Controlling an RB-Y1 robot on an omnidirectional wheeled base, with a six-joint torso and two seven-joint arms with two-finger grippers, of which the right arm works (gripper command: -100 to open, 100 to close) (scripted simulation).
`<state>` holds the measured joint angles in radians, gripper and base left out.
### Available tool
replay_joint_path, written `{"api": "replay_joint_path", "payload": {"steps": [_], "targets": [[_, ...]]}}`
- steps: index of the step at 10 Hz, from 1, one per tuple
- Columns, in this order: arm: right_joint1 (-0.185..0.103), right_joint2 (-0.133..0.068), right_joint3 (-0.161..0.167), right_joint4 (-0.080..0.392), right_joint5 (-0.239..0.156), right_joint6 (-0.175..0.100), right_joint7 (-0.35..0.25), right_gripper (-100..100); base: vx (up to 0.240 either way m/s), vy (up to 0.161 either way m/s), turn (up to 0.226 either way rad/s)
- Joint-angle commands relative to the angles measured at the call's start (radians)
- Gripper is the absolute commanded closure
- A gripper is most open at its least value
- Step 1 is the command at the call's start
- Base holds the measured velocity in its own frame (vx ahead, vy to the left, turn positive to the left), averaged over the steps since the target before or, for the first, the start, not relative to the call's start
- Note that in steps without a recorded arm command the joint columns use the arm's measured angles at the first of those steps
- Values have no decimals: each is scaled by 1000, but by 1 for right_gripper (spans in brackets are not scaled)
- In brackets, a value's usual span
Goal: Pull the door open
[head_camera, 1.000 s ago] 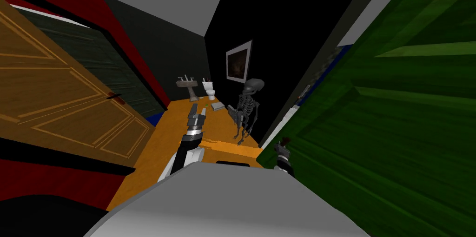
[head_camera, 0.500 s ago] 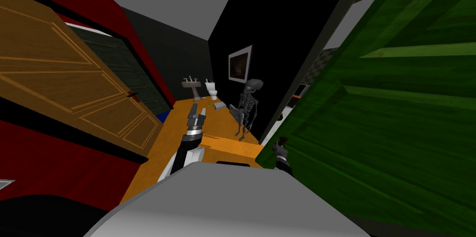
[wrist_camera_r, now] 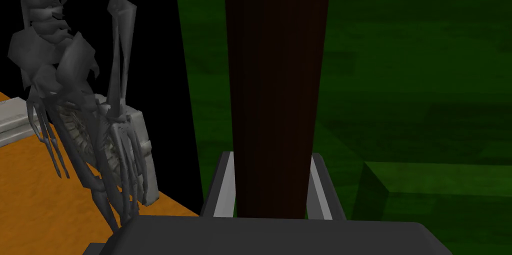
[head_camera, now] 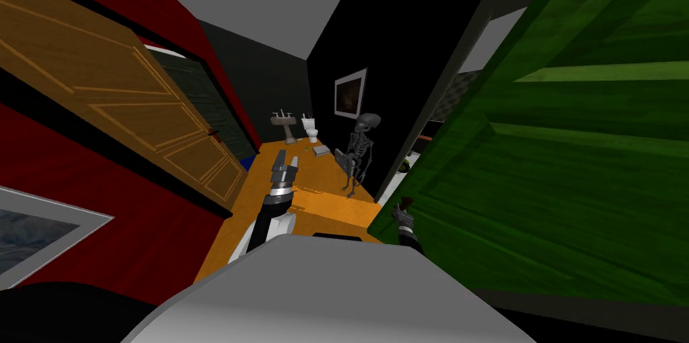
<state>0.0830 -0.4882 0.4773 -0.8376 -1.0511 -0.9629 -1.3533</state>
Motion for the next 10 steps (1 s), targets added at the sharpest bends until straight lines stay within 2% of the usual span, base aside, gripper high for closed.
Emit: {"api": "replay_joint_path", "payload": {"steps": [1, 3, 4, 5, 10], "targets": [[8, -8, 23, -12, 10, -5, -9, 100, -246, -3, 46], [15, -21, 52, -27, 23, -11, -23, 100, -229, -18, 50], [13, -16, 44, -20, 20, -7, -19, 100, -103, -5, 19], [19, -24, 65, -24, 31, -15, -33, 100, -143, -33, 85], [36, -60, 118, -45, 61, -40, -73, 100, -207, -27, 83]]}}
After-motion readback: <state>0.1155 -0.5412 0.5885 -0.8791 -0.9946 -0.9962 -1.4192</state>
